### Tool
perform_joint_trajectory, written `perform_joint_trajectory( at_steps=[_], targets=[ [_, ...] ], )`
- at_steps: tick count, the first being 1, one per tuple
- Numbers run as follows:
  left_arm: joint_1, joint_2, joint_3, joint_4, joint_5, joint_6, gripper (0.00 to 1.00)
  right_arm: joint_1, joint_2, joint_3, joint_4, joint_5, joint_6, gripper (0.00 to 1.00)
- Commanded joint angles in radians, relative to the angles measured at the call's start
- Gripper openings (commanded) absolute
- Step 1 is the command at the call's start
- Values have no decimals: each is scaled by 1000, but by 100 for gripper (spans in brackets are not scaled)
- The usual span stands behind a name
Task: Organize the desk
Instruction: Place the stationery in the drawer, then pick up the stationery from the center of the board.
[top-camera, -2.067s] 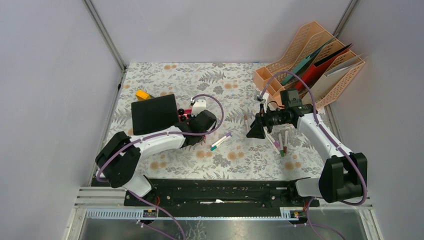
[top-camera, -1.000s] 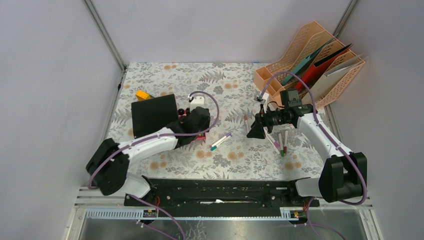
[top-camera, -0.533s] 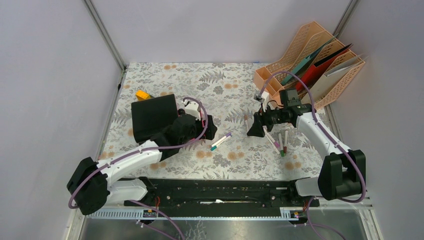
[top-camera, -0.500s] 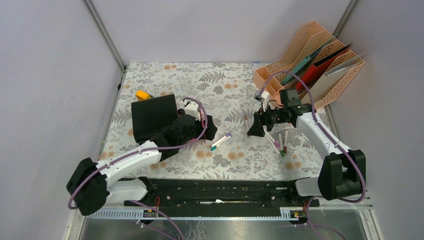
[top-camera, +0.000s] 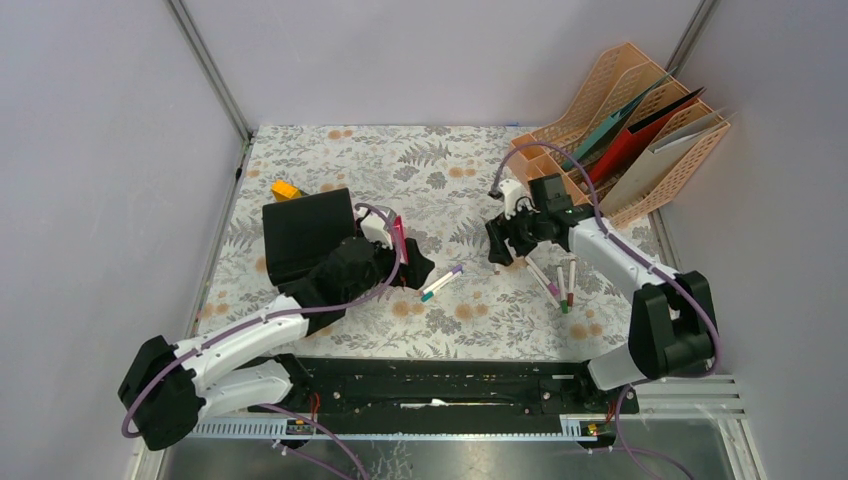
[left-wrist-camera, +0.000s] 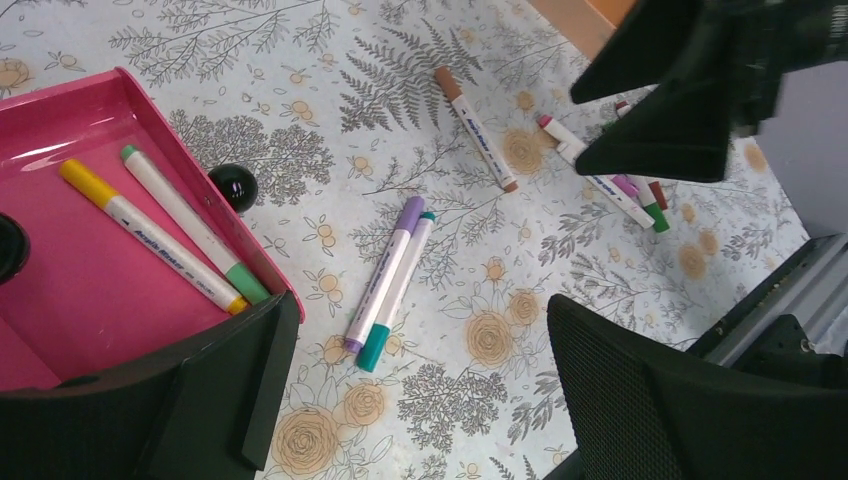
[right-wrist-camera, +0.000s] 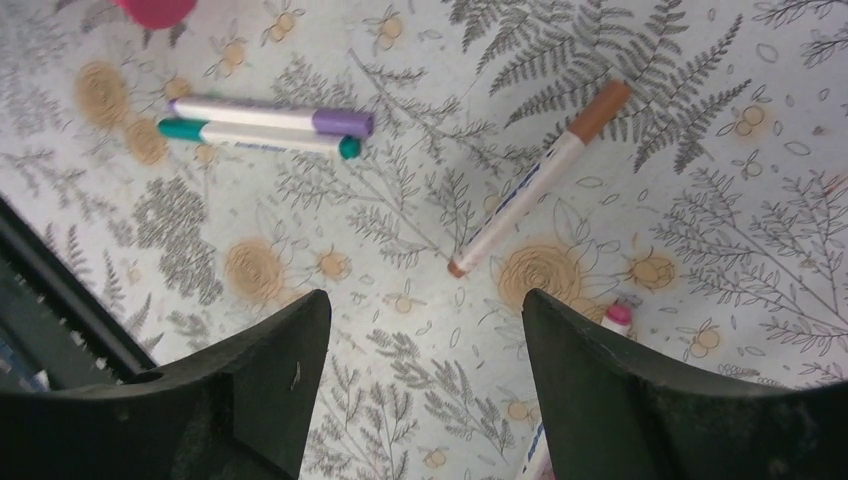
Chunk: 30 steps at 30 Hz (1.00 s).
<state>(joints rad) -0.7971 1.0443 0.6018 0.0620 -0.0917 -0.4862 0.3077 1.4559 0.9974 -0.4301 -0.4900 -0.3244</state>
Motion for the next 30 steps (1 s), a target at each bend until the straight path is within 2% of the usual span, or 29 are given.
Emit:
perform_joint_trajectory(
  at_steps=[1, 9, 20, 25, 30],
  targets=[
    [6, -52, -17, 70, 25, 5, 99, 64, 64, 56, 102, 221, 120, 77],
    [6, -90, -46, 76, 20, -2, 99, 130, 193, 90, 153, 352, 195, 74],
    [6, -101, -56, 84, 24, -15, 99, 148, 378, 190, 134, 435, 183, 59],
    [6, -104, -68, 97, 25, -18, 99, 149, 413, 187, 133, 458, 181, 51],
    [6, -98, -69, 104, 35, -25, 99, 149, 426, 177, 132, 476, 170, 48]
  ],
)
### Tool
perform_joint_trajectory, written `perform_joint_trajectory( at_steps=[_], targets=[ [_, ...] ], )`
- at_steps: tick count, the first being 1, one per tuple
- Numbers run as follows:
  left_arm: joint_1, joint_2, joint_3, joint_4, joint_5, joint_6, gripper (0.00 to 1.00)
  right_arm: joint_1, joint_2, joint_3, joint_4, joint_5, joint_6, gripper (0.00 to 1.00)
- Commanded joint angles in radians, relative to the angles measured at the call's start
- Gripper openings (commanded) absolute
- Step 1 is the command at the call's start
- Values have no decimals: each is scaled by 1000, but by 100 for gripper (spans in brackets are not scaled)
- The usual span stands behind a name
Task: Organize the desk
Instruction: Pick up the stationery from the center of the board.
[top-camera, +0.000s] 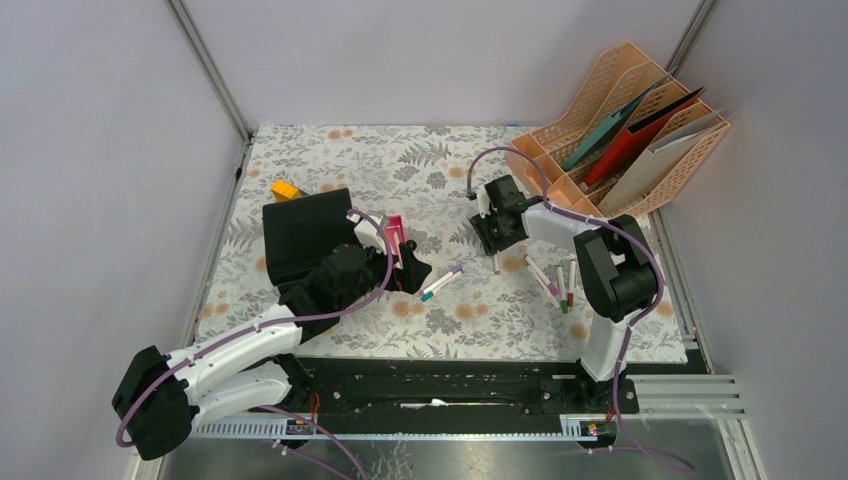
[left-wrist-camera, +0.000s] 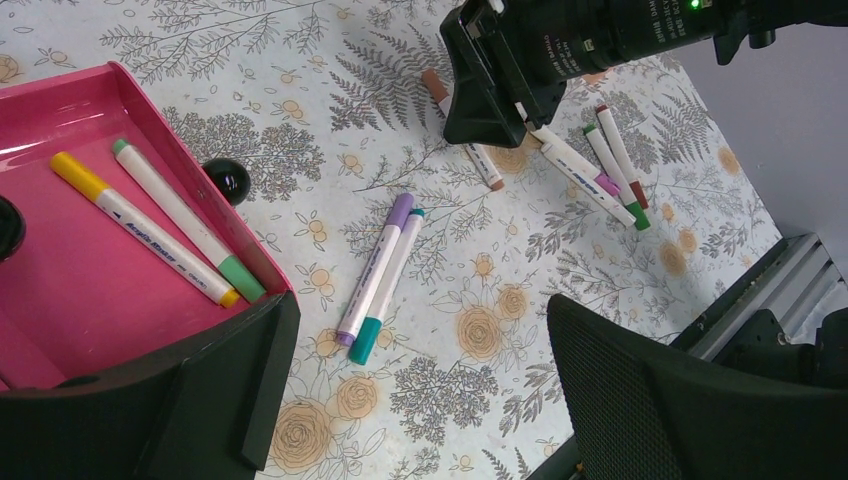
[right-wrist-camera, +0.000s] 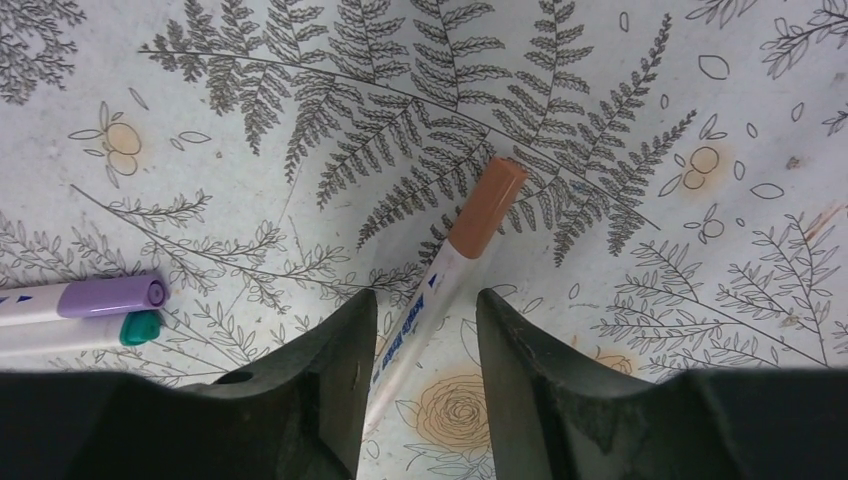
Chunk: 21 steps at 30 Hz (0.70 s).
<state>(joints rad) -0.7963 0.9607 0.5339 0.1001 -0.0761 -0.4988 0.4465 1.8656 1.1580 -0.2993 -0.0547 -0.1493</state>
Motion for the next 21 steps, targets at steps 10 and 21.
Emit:
perform_joint_trajectory(
  at_steps=[10, 21],
  targets=[
    [5, -9, -17, 122, 55, -50, 99, 11, 52, 6, -10, 110, -41, 27],
    [5, 21, -58, 255, 150, -123, 99, 10, 62, 11, -27, 106, -60, 11]
  ],
)
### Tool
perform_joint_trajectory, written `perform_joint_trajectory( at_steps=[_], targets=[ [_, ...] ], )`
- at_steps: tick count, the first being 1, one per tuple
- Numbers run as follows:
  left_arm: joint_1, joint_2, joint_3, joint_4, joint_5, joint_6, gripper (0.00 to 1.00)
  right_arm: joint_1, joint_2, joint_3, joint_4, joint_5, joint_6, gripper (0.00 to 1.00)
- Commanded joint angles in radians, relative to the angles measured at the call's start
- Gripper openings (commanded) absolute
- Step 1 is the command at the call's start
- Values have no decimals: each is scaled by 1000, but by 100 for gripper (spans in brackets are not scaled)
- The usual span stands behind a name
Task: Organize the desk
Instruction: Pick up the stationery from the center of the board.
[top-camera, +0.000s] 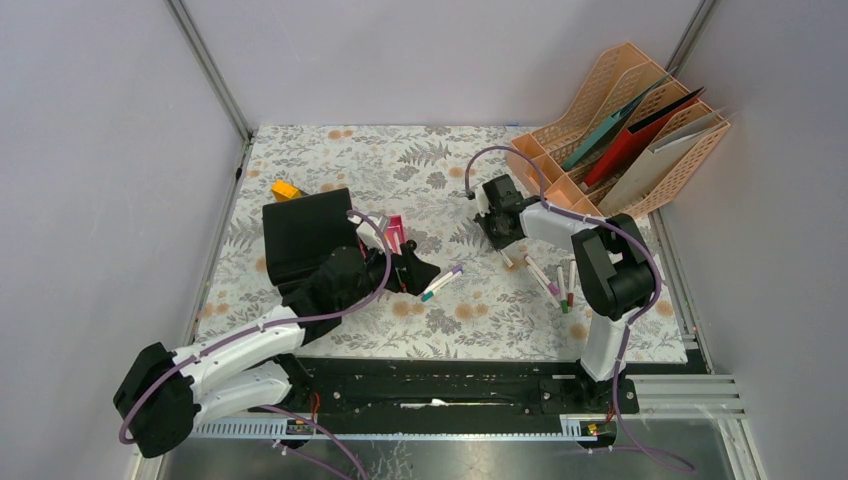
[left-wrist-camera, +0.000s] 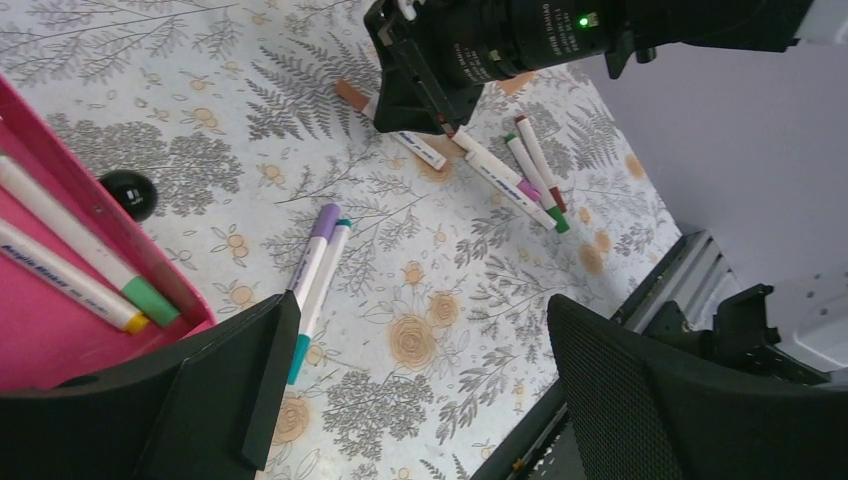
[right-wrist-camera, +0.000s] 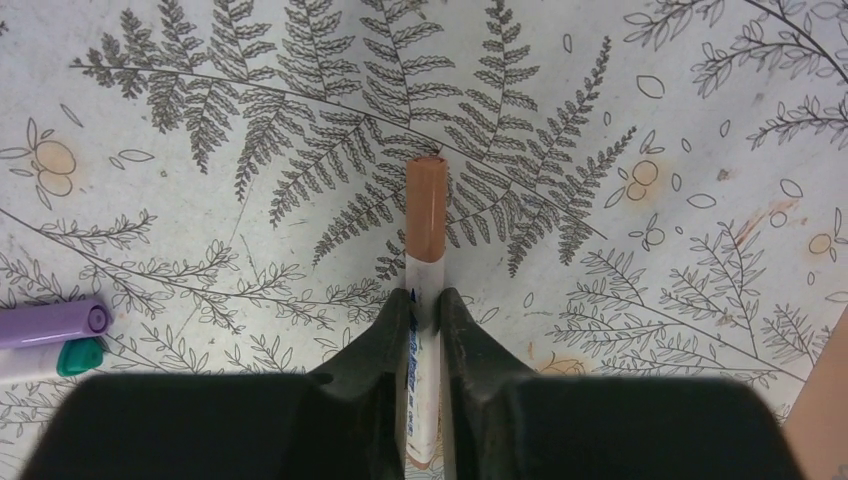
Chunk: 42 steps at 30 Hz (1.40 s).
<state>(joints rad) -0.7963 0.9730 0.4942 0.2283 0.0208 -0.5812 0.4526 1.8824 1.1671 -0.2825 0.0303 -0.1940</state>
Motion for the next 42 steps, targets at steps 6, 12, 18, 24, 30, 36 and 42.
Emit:
perform_joint_trajectory(
  at_steps=[6, 12, 18, 24, 30, 36, 42],
  targets=[
    [5, 50, -45, 232, 104, -100, 99, 3, -1, 2, -47, -25, -12, 0],
    [5, 111, -64, 336, 142, -147, 99, -17, -120, -23, -32, -186, 13, 0],
    [5, 191, -73, 466, 177, -193, 99, -79, -207, -36, -32, -455, 87, 0],
    [3, 289, -57, 587, 199, -239, 99, -130, -266, -56, -1, -681, 173, 0],
    [-8, 399, -21, 698, 194, -294, 99, -166, -317, -90, 72, -883, 283, 0],
    [-43, 503, 27, 769, 159, -323, 99, -177, -342, -121, 159, -1003, 376, 0],
    [-74, 605, 75, 819, 120, -359, 98, -179, -338, -138, 205, -1058, 422, 0]
  ],
)
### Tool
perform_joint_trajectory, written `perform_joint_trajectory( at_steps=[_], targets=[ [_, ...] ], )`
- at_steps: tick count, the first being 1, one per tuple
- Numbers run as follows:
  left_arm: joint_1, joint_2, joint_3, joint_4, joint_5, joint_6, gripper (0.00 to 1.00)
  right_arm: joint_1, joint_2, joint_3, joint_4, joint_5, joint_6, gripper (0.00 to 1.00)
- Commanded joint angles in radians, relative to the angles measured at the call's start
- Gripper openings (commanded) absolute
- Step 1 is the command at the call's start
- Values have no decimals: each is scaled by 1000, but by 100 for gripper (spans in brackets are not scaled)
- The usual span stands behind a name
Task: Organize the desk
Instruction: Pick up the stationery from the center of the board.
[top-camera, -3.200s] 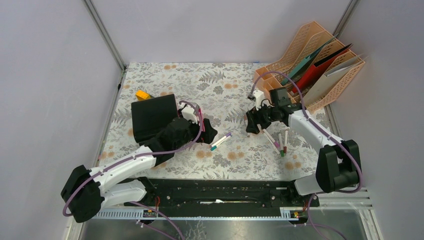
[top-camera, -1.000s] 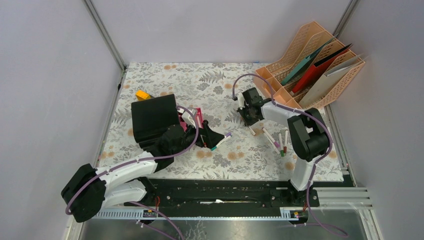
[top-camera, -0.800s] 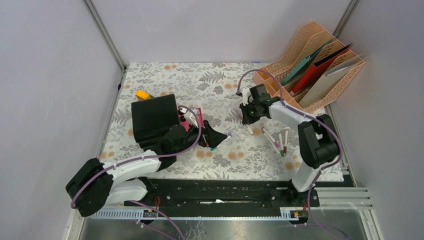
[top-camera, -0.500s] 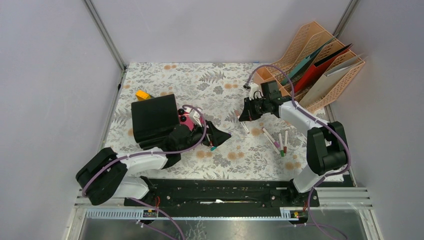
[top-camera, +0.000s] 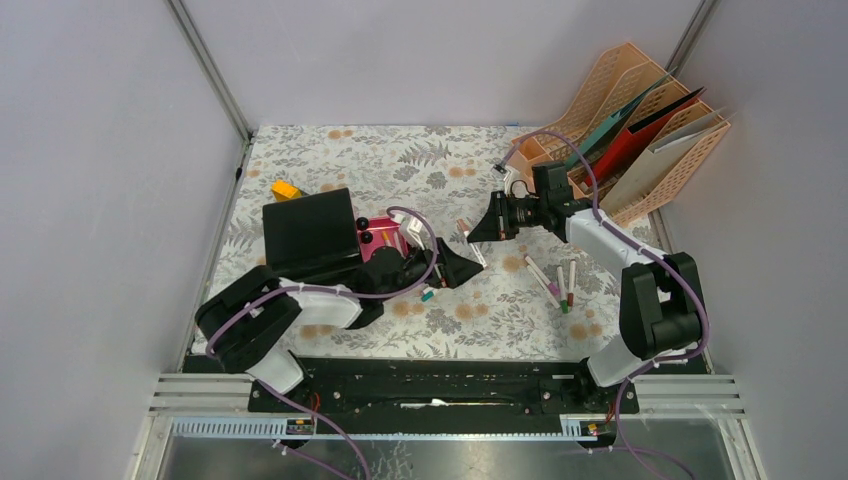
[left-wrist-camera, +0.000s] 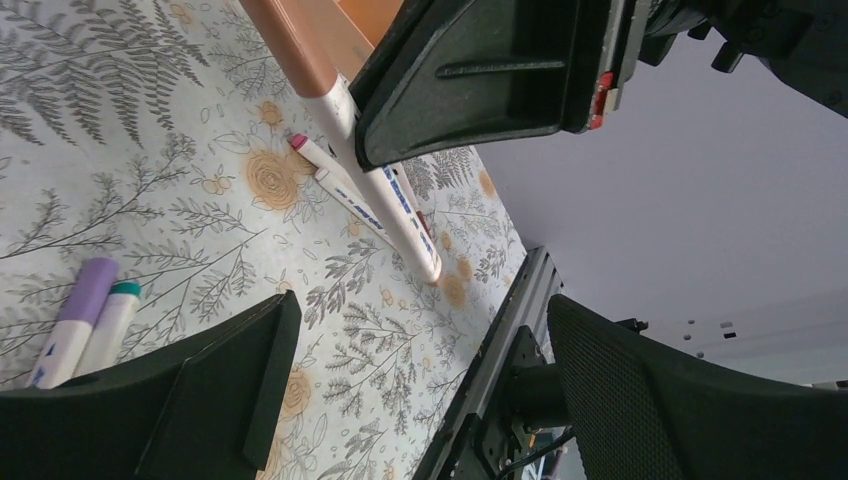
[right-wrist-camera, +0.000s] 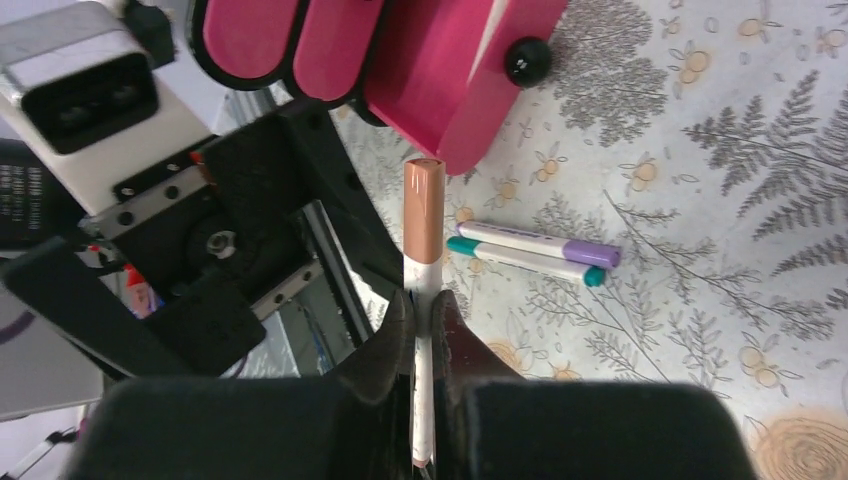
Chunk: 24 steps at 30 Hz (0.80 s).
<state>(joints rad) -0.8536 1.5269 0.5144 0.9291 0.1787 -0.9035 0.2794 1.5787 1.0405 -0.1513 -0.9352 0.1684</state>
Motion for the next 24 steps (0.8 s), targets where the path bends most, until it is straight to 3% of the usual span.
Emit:
perform_joint_trajectory(
  at_steps=[1, 7, 16, 24],
  targets=[
    [-19, 66, 63, 125, -42, -43, 97, -5, -34, -13, 80, -98, 65, 0],
    [-21, 137, 105, 146, -68, -81, 91, -5, -34, -16, 84, -112, 68, 0],
    [-21, 175, 154, 101, -108, -91, 66, -6, -31, -17, 84, -119, 69, 0],
    [-18, 176, 157, 92, -99, -101, 26, -5, -29, -17, 83, -127, 68, 0]
  ],
)
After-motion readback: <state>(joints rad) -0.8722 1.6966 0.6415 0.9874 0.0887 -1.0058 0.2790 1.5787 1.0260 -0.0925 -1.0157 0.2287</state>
